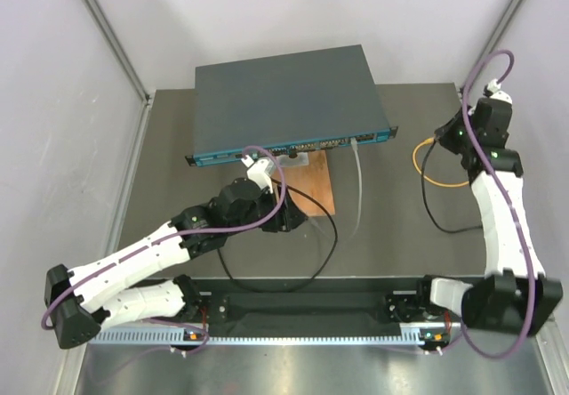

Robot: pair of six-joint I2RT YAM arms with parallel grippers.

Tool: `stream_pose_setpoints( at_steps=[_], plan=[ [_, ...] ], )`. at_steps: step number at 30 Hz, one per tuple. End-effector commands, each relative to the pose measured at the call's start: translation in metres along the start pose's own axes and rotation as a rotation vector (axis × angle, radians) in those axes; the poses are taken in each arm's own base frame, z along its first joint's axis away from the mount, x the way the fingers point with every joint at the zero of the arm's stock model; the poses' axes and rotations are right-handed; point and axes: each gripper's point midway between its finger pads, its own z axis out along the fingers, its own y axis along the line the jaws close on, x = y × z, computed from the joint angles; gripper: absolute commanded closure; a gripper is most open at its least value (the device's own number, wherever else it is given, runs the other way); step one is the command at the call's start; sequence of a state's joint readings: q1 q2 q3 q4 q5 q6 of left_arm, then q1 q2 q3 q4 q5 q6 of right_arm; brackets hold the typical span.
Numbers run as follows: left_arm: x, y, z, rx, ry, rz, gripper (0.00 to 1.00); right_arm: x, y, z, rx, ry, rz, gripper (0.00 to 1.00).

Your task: Pull the plug from the switch port

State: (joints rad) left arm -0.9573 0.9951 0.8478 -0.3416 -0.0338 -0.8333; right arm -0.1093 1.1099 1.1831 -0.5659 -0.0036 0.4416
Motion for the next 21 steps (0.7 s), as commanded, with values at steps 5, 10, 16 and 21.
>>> stream_pose_setpoints(
  at_steps=[5,10,16,21],
  plan=[
    [0.004,-0.045,-0.018,0.251,0.047,0.126,0.41,-0.045,0.019,0.096,-0.118,-0.058,0.082,1.00],
    [0.002,-0.057,-0.029,0.327,0.039,0.186,0.40,-0.044,0.007,0.154,-0.063,-0.004,0.134,1.00],
    [0.000,-0.056,-0.029,0.313,0.038,0.201,0.40,-0.010,-0.014,0.225,-0.015,0.075,0.181,1.00],
    [0.000,-0.050,-0.030,0.299,0.010,0.186,0.40,0.006,-0.027,0.257,0.027,0.131,0.168,0.86]
  ],
)
